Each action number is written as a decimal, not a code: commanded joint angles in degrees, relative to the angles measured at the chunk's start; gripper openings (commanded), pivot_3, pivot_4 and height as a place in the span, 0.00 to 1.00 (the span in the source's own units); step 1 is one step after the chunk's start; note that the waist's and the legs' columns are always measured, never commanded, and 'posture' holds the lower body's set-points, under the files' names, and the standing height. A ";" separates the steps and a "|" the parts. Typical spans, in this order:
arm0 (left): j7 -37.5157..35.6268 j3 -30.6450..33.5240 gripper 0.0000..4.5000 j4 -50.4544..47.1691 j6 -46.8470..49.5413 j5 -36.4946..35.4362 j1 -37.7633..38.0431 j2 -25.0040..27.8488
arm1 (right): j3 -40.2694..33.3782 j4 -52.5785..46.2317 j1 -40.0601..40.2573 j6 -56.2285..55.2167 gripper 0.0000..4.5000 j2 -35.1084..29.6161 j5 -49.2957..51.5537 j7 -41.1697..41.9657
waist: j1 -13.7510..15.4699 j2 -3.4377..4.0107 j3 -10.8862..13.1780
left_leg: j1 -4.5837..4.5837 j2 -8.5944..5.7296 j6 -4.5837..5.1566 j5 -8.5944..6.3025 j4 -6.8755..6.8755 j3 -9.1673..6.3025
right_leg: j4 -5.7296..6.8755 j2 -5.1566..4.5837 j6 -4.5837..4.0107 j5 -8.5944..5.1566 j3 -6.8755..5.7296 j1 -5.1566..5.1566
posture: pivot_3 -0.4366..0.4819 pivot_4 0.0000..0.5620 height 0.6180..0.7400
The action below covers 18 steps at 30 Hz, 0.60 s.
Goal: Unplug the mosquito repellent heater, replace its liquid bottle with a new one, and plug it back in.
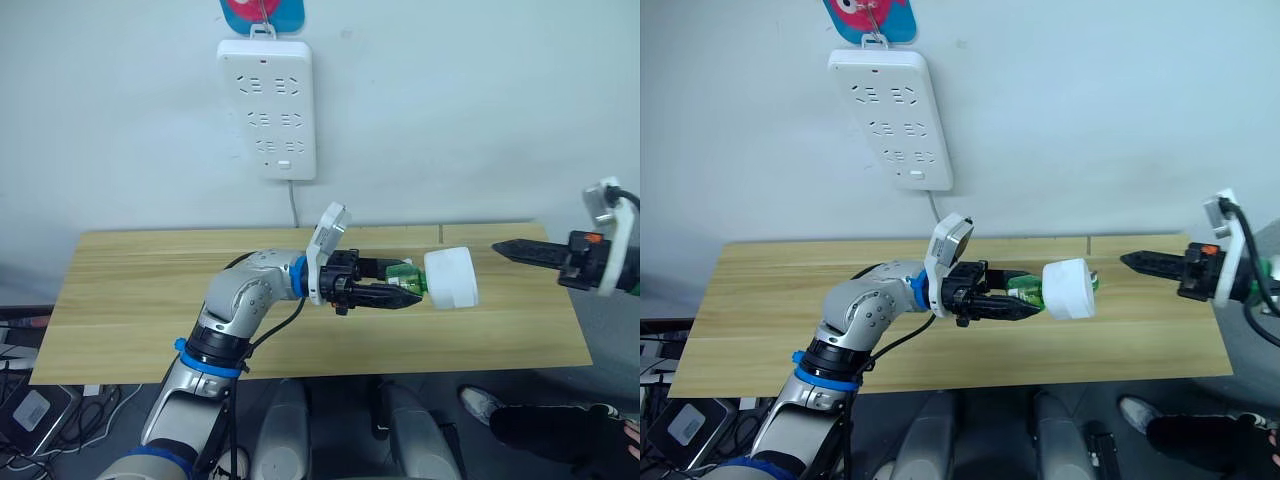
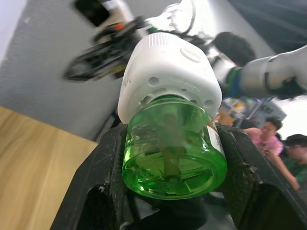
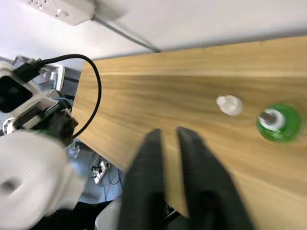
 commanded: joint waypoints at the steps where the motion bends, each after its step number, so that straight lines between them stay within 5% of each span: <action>1: 1.25 1.26 0.50 -0.74 0.00 -1.65 -1.39 -1.44 | -0.85 -4.58 0.94 2.12 0.01 1.99 4.15 -2.18 | 0.20 0.00 0.00 | -0.02 0.00 0.00 0.00 -0.01 -0.03 | 0.00 0.00 -0.01 0.00 -0.03 0.00 | 0.71 0.59 1.00; 7: 3.11 1.58 0.50 0.85 -2.57 0.43 -1.13 -2.42 | -0.97 -13.94 9.65 0.96 0.01 0.54 20.38 -6.14 | 1.03 0.00 0.00 | -0.13 -0.06 0.00 0.00 0.05 -0.03 | 0.00 -0.11 -0.01 0.01 -0.08 0.00 | 0.72 0.60 1.00; 10: 3.80 1.48 0.50 2.07 -4.95 2.30 -0.61 -2.19 | -1.75 -19.03 10.62 0.10 0.01 -0.95 21.68 1.70 | 1.01 0.00 0.00 | -0.11 -0.08 0.00 0.00 0.10 -0.01 | 0.01 -0.12 0.00 0.00 -0.04 0.00 | 0.72 0.60 1.00; 18: 1.99 -0.86 0.50 1.91 -7.55 5.04 0.65 -1.50 | 2.54 -16.28 -0.37 -1.18 0.01 -4.05 21.68 6.94 | 1.12 0.00 0.00 | -0.06 -0.08 0.00 0.01 0.12 0.01 | 0.02 -0.11 0.01 0.01 -0.03 0.03 | 0.71 0.58 1.00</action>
